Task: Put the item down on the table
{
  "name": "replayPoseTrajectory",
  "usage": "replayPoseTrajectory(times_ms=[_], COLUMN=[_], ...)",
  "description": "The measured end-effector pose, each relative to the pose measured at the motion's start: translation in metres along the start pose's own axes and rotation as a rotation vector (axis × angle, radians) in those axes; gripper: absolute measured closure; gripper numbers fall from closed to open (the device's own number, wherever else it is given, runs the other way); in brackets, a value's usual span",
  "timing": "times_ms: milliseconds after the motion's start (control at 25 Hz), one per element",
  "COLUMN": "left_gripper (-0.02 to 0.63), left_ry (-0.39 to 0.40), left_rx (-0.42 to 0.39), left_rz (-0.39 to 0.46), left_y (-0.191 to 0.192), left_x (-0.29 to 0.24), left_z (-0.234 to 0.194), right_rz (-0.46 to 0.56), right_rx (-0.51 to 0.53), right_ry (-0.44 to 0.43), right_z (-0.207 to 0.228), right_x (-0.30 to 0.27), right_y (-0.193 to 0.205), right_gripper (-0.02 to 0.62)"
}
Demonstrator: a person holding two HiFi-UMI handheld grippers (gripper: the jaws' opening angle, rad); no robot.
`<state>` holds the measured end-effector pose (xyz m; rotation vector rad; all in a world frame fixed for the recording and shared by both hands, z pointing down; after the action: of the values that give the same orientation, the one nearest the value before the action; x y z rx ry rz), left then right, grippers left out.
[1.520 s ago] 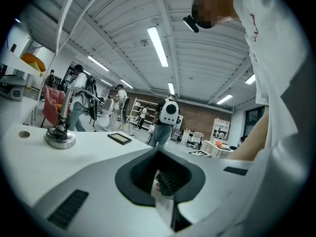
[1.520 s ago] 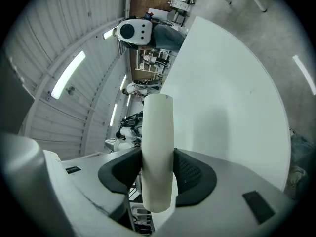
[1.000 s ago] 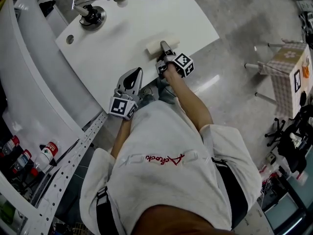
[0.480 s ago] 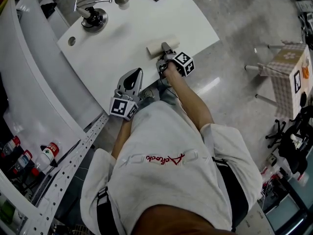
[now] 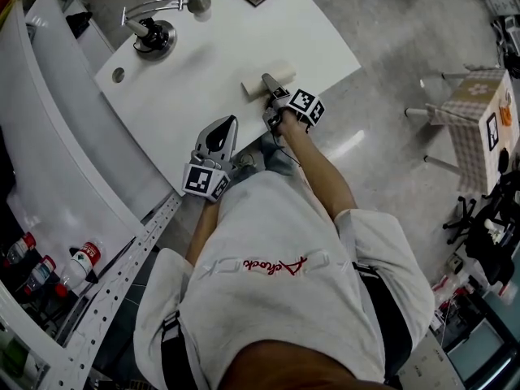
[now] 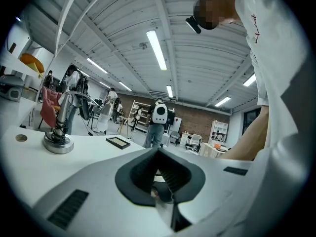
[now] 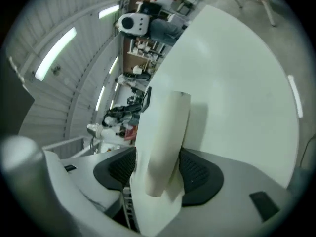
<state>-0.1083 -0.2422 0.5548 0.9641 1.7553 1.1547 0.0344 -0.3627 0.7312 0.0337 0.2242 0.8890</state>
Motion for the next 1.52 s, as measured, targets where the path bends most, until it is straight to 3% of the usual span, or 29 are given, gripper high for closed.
replayPoseTrajectory(times_ms=[360, 600, 800, 1200, 1520], left_gripper=[0.601, 0.601, 0.601, 0.601, 0.601], left_ry=[0.033, 0.039, 0.039, 0.050, 0.078], left_rx=[0.003, 0.003, 0.005, -0.010, -0.037], left_rz=[-0.006, -0.006, -0.002, -0.003, 0.001], left_y=[0.000, -0.001, -0.003, -0.005, -0.008], left_x=[-0.003, -0.003, -0.002, -0.001, 0.000], left_z=[0.004, 0.006, 0.006, 0.006, 0.011], right_rz=[-0.458, -0.625, -0.606, -0.539, -0.468], right_rx=[0.557, 0.923, 0.972, 1.016, 1.036], right_ry=[0.038, 0.133, 0.188, 0.259, 0.222], right_z=[-0.015, -0.009, -0.003, 0.002, -0.014], right_x=[-0.005, -0.003, -0.001, 0.016, 0.022], right_y=[0.023, 0.034, 0.035, 0.026, 0.019], right_gripper=[0.310, 0.329, 0.363, 0.583, 0.589])
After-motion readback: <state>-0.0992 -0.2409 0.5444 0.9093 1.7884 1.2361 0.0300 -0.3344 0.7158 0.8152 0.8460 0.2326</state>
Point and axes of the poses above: the fingertips, and each gripper's own axes: x backward along the fingers, z to its right, y out of its underside, the point moved 3 cm from there along x, backward along the fingers, and after that the axes turned 14 degrees about -y, right-handed, at the moved point
